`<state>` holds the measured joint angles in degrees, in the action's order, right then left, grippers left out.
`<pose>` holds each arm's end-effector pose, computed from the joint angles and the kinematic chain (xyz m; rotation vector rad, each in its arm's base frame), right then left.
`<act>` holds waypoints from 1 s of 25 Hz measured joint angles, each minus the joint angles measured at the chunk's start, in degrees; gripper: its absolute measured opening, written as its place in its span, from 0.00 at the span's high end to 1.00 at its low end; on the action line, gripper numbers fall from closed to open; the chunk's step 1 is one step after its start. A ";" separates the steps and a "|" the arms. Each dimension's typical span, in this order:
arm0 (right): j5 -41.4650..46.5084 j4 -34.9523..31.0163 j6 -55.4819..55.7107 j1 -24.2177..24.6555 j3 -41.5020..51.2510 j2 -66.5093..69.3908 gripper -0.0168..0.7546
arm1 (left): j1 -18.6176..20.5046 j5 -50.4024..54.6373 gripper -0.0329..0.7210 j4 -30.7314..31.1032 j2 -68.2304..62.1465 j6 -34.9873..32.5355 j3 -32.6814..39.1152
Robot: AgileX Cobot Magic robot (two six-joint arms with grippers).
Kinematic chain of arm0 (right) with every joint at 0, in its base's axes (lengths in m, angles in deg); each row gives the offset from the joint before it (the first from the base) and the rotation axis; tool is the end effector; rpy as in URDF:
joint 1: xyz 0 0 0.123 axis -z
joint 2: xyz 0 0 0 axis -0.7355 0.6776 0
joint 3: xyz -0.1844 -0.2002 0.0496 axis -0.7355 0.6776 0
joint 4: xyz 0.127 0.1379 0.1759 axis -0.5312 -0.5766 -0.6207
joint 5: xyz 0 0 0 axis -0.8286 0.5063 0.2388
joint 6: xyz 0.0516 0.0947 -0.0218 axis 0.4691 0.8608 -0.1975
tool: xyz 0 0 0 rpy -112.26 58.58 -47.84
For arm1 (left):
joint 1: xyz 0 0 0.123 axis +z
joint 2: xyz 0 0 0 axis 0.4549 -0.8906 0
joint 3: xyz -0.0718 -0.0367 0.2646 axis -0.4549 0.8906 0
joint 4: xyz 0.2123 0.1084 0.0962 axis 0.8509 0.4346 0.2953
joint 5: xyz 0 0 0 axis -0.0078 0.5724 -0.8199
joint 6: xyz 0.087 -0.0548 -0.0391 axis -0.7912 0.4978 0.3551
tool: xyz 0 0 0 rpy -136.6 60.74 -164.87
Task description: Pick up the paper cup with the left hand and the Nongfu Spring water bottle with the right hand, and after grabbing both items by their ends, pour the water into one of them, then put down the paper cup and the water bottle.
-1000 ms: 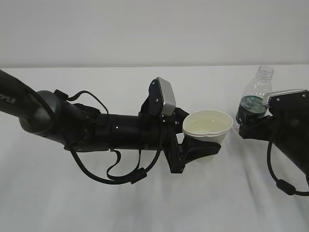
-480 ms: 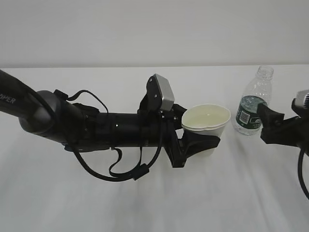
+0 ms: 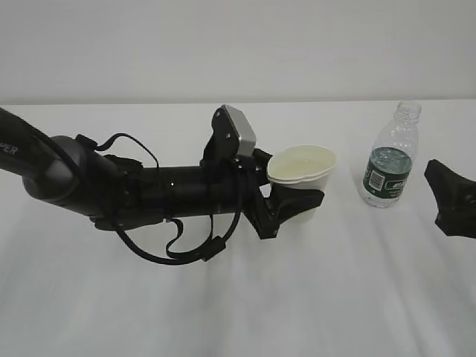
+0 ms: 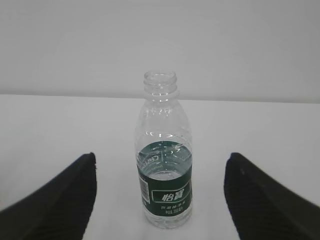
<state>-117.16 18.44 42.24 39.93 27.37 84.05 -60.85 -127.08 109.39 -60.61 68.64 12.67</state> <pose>0.2235 0.0303 0.1459 -0.1425 1.6940 0.0849 0.3207 -0.3007 0.1068 1.0710 1.4709 -0.9875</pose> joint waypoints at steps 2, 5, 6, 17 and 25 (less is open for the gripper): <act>0.00 0.88 0.00 0.00 0.35 -0.92 0.21 | 1.12 0.00 0.36 -0.59 0.00 0.00 0.00; 0.00 1.96 0.03 0.00 0.58 -1.67 0.21 | 3.07 0.00 0.36 -0.85 0.00 0.00 0.00; 0.00 2.18 0.13 0.00 0.58 -1.70 0.21 | 3.80 0.00 0.36 -0.85 0.00 0.00 0.00; 0.00 2.43 0.13 0.00 0.58 -1.70 0.21 | 11.43 1.66 0.36 -0.85 0.00 -0.02 0.00; 0.00 2.55 0.13 0.00 0.58 -0.24 0.21 | 15.33 2.15 0.36 -0.85 -0.11 -0.02 1.51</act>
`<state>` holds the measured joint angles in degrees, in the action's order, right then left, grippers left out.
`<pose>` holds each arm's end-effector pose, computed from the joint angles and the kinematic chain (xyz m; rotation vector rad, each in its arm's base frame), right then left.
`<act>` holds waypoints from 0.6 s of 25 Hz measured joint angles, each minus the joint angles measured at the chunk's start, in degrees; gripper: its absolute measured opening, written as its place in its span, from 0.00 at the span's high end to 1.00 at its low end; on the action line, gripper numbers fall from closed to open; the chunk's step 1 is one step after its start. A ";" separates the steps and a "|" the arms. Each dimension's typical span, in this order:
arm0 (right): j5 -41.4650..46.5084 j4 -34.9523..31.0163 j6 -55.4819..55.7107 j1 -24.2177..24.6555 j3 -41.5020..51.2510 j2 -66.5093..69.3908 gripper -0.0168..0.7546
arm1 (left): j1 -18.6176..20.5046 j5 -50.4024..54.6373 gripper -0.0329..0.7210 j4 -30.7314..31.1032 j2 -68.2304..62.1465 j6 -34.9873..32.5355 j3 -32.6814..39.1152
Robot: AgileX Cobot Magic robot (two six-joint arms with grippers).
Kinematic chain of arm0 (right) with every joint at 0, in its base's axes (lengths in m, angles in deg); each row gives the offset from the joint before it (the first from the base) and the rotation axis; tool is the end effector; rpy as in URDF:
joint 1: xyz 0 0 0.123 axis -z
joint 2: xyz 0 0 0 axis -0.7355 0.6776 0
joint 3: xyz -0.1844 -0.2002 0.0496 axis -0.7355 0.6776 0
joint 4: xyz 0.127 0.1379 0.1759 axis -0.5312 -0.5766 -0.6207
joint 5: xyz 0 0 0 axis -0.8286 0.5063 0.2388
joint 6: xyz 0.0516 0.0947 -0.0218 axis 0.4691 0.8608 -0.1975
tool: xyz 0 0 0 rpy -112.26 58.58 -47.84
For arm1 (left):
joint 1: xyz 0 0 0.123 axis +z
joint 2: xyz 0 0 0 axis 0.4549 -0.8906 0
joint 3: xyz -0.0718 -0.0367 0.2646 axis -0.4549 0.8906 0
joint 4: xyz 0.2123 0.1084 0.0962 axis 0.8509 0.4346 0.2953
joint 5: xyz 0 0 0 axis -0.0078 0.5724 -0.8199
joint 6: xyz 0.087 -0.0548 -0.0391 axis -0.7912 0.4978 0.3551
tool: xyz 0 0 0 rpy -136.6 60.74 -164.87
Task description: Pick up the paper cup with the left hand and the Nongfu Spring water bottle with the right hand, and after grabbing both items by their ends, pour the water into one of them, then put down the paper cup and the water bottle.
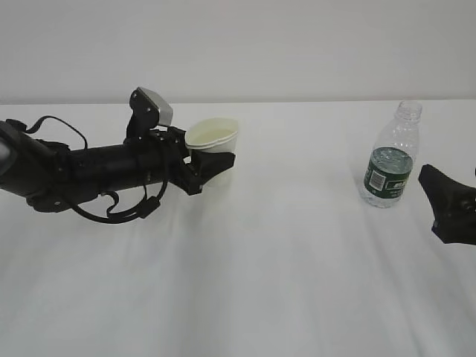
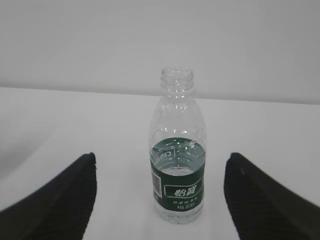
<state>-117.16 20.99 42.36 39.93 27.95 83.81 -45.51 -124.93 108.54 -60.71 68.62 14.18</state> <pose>0.2201 0.0344 0.1448 -0.1869 1.6964 0.1073 0.3856 -0.2013 0.0966 0.8334 1.6308 -0.7775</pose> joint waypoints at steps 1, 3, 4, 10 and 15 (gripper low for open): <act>0.00 0.11 0.00 0.00 0.00 0.23 0.21 | 0.50 -0.37 0.36 0.00 0.00 0.00 0.47; 0.00 0.50 0.00 0.00 0.00 0.93 0.21 | 1.88 -2.09 0.36 0.00 0.00 0.00 1.72; 0.00 0.60 0.13 0.00 0.00 1.16 0.21 | 2.66 -3.45 0.36 0.00 0.00 0.00 2.22; 0.00 0.89 0.66 0.00 0.00 1.67 0.21 | 6.75 -6.81 0.36 -2.39 0.00 -2.16 5.33; 0.00 0.97 1.21 0.00 0.00 1.67 0.21 | 8.61 -6.81 0.36 -6.16 0.65 -6.64 8.05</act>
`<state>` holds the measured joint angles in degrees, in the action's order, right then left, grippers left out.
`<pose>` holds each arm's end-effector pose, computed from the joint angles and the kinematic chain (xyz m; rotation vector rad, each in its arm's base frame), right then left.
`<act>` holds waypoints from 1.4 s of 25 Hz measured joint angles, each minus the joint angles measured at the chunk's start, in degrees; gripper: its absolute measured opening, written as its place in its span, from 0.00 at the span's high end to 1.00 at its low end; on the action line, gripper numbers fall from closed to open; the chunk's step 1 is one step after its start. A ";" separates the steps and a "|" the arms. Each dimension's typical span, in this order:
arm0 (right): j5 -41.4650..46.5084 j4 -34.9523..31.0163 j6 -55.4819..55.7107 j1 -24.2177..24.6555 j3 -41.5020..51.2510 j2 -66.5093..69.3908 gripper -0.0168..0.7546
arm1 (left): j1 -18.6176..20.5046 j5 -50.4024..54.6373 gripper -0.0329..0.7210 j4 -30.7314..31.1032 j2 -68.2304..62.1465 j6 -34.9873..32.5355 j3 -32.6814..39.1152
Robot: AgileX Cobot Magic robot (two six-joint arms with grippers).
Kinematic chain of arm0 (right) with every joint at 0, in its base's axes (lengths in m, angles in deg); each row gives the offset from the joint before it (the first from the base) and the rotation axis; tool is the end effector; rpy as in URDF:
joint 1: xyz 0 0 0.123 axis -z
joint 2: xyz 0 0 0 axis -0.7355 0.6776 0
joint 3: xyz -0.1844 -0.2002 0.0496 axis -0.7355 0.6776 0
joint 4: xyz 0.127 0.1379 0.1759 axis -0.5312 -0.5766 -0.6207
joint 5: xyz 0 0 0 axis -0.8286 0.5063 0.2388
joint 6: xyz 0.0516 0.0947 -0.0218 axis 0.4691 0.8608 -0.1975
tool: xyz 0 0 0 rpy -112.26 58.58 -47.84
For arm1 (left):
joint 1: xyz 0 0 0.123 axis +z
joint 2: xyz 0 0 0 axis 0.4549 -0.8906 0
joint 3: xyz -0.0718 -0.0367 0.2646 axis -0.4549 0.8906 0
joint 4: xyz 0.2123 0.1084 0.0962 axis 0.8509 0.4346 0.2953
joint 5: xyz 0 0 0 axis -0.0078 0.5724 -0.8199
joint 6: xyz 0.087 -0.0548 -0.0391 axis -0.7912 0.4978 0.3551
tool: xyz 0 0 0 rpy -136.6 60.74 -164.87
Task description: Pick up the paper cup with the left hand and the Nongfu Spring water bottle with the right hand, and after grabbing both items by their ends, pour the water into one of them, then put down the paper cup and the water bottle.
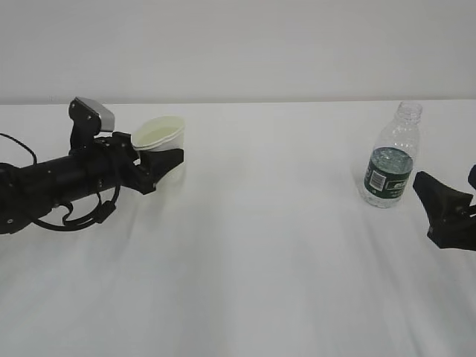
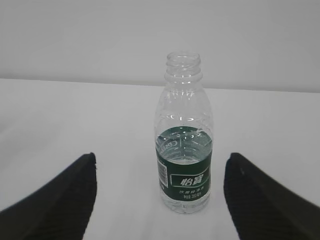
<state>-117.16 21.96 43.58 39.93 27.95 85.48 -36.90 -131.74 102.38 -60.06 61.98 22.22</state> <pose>0.2203 0.0361 0.1382 -0.1879 1.7265 0.1311 0.3849 -0.1346 0.0852 0.6473 1.6457 -0.6728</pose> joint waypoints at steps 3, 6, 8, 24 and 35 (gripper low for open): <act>0.00 0.00 0.00 0.00 0.00 0.00 0.21 | 0.43 -0.22 0.36 -2.44 0.13 -2.27 1.49; 0.00 0.00 0.00 0.00 0.00 0.00 0.21 | 0.43 -0.75 0.36 -5.78 0.13 -5.53 3.10; 0.00 0.04 0.00 0.00 0.00 0.00 0.21 | 0.43 -1.32 0.36 -8.21 0.13 -8.03 4.47; 0.00 0.13 0.30 0.00 0.00 1.43 0.21 | 0.43 -1.54 0.37 -22.88 0.37 -14.11 8.84; 0.00 0.17 0.30 0.00 0.00 1.43 0.21 | 0.43 -1.62 0.37 -25.24 -1.96 -15.25 8.61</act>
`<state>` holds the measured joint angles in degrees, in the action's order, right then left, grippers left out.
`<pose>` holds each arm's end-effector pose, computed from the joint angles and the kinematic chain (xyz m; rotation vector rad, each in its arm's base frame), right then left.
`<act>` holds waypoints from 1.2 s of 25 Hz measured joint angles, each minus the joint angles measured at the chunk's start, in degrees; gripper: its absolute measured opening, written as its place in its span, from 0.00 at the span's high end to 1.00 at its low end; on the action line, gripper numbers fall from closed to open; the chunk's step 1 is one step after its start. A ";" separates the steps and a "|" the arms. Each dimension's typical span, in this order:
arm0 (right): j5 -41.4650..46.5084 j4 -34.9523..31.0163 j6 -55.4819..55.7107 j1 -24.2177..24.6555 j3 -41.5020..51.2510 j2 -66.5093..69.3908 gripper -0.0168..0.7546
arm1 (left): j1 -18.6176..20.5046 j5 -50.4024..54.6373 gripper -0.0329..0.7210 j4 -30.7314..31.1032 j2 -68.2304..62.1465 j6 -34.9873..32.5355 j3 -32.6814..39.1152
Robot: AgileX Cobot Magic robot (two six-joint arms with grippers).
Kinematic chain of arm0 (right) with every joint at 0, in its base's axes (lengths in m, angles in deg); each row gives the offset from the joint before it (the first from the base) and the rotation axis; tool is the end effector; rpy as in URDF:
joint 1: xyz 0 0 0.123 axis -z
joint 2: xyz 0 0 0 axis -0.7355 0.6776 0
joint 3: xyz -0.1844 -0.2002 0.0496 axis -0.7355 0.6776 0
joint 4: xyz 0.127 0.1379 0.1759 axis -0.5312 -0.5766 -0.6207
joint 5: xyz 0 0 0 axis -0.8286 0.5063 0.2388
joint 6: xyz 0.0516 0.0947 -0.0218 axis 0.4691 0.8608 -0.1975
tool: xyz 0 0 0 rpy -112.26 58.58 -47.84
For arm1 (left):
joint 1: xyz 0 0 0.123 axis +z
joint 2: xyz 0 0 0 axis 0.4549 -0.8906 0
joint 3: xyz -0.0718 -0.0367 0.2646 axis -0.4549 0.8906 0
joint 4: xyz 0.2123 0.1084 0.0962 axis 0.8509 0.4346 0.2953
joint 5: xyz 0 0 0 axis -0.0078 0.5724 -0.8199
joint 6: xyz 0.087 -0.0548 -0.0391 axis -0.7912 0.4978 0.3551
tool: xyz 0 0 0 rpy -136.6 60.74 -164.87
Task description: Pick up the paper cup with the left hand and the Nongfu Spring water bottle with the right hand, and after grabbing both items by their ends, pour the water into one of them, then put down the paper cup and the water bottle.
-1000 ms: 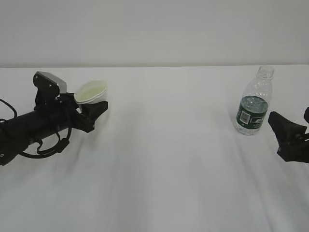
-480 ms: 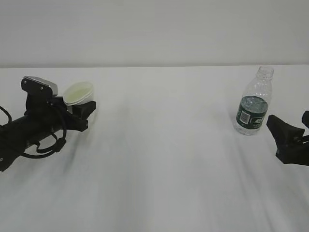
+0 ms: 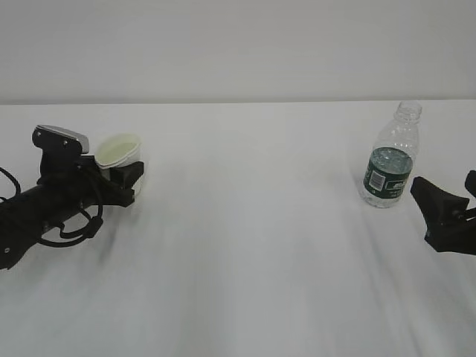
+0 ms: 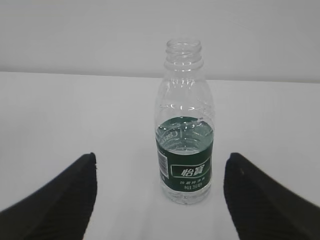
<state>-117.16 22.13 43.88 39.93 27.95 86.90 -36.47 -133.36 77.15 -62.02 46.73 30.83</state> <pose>0.2206 0.0364 0.1327 -0.1878 1.7516 0.1364 0.3729 -0.0929 0.0519 0.3736 1.7606 -0.3498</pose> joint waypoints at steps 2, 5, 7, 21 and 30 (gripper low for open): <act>0.00 0.00 0.00 0.00 0.00 0.00 0.21 | 0.00 0.00 0.37 -0.10 -0.62 -0.12 -0.23; 0.00 0.00 0.11 0.00 0.00 0.00 0.21 | 0.00 -0.28 0.38 -0.10 -1.37 -0.12 -1.02; 0.00 0.00 0.11 0.00 0.00 0.00 0.21 | 0.00 -0.95 0.38 -0.21 -1.91 -0.19 -1.18; 0.00 0.09 0.21 0.00 0.00 0.00 0.21 | 0.00 -2.19 0.28 -0.56 -2.71 -0.19 -1.40; 0.00 0.13 0.58 0.00 0.00 0.00 0.21 | 0.00 -2.19 0.13 -0.55 -2.83 -0.19 -1.40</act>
<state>-117.16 22.26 44.46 39.93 27.95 86.90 -36.47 -135.56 76.60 -64.85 46.54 29.43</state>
